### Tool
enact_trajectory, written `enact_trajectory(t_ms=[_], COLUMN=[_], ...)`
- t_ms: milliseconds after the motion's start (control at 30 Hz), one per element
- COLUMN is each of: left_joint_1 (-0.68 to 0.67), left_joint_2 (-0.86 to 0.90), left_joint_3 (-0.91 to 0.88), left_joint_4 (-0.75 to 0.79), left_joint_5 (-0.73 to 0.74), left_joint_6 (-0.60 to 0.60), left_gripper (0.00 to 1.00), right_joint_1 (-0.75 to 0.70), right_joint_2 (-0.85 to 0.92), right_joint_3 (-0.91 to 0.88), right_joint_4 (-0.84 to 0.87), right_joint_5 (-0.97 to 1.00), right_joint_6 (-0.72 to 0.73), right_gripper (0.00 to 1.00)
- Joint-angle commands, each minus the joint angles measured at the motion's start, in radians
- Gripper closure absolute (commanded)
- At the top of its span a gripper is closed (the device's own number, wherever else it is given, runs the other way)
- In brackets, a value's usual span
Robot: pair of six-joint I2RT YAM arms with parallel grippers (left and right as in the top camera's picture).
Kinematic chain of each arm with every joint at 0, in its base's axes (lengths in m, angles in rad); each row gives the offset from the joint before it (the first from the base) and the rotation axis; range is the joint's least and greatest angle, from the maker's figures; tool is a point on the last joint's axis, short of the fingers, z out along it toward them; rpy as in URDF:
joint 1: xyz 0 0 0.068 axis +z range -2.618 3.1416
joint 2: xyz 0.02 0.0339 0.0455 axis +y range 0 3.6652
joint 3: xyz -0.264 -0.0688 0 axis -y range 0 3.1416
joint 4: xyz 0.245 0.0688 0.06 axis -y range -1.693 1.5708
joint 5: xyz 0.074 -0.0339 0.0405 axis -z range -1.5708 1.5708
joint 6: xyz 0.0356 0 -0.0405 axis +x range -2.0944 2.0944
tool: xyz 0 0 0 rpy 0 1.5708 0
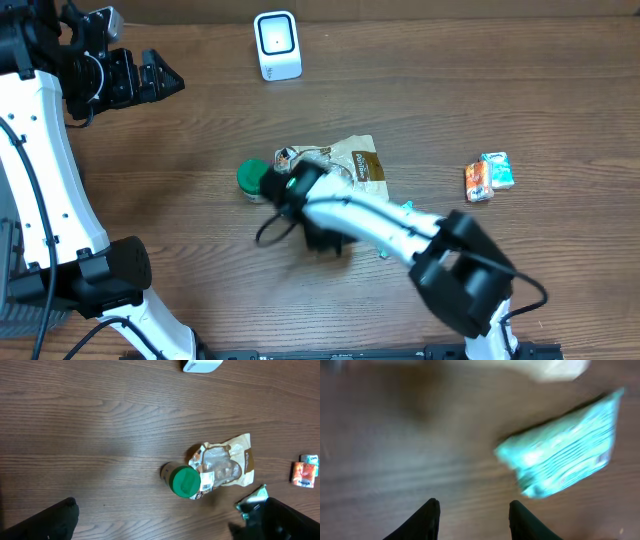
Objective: Scan the item barcode
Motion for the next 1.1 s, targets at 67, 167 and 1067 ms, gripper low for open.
enact_trajectory(t_ms=[67, 167, 1067], left_joint_1=[-0.007, -0.007, -0.007], left_joint_2=[-0.008, -0.008, -0.008], left_joint_3=[0.01, 0.01, 0.01], left_joint_4=[-0.002, -0.002, -0.002], left_joint_5=[-0.006, -0.006, -0.006], left_joint_6=[0.019, 0.019, 0.019], left_gripper=[0.01, 0.01, 0.0], right_joint_1=[-0.267, -0.391, -0.412], right_joint_2=[-0.155, -0.154, -0.185], right_joint_3=[0.039, 0.034, -0.276], right_joint_4=[0.012, 0.045, 0.128], right_joint_5=[-0.161, -0.372, -0.224], right_joint_6=[-0.226, -0.363, -0.198], right_gripper=[0.52, 0.54, 0.73])
